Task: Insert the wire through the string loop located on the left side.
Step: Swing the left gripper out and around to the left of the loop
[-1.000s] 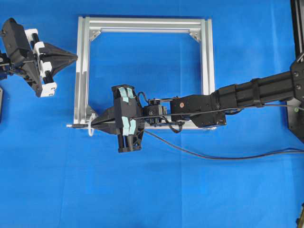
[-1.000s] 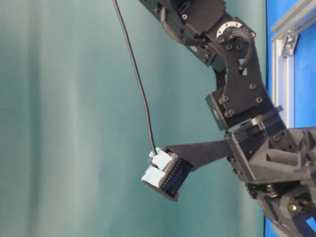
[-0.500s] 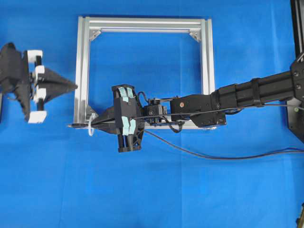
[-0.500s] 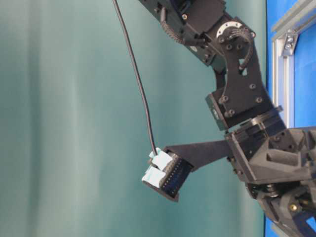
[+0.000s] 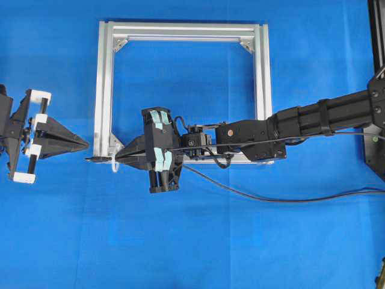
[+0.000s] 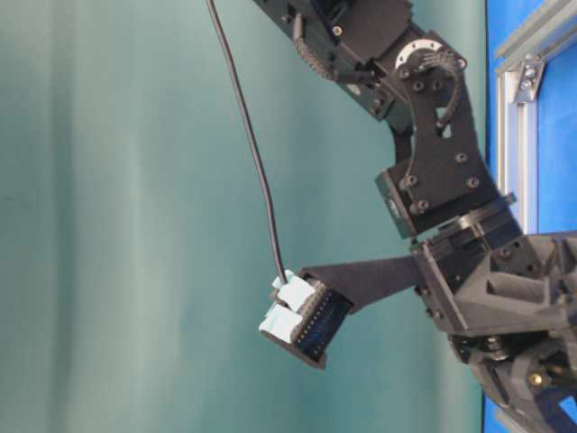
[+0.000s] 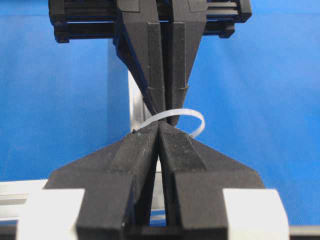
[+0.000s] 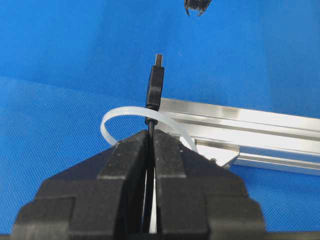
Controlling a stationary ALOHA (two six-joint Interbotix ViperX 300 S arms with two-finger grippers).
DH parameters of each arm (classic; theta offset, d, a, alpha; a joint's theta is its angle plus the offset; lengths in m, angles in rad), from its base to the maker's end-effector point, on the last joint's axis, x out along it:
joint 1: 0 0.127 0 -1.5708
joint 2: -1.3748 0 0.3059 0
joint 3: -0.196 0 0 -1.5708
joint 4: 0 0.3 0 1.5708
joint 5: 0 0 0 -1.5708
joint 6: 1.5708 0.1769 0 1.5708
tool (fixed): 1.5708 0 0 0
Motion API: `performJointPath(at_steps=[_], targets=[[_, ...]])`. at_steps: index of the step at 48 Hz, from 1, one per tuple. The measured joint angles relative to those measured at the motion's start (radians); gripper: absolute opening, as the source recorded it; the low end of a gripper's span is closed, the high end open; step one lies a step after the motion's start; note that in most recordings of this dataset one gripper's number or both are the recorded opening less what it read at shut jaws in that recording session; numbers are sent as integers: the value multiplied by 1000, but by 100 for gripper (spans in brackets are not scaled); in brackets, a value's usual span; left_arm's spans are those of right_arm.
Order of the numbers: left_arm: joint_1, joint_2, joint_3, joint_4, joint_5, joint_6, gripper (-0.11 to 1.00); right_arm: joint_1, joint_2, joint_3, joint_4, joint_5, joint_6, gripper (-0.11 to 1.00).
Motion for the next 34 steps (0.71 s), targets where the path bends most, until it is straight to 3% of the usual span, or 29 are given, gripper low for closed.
performJointPath(at_steps=[24,28,34], targets=[[0,0,0,0,67,0,2,0,0,2,0,2,0,-10],[8,0,0,0,67,0,17,0,0,2,2,2,-2,-10],[28,0,0,0,74,0,55,0,0,2,2,5,2,-10]])
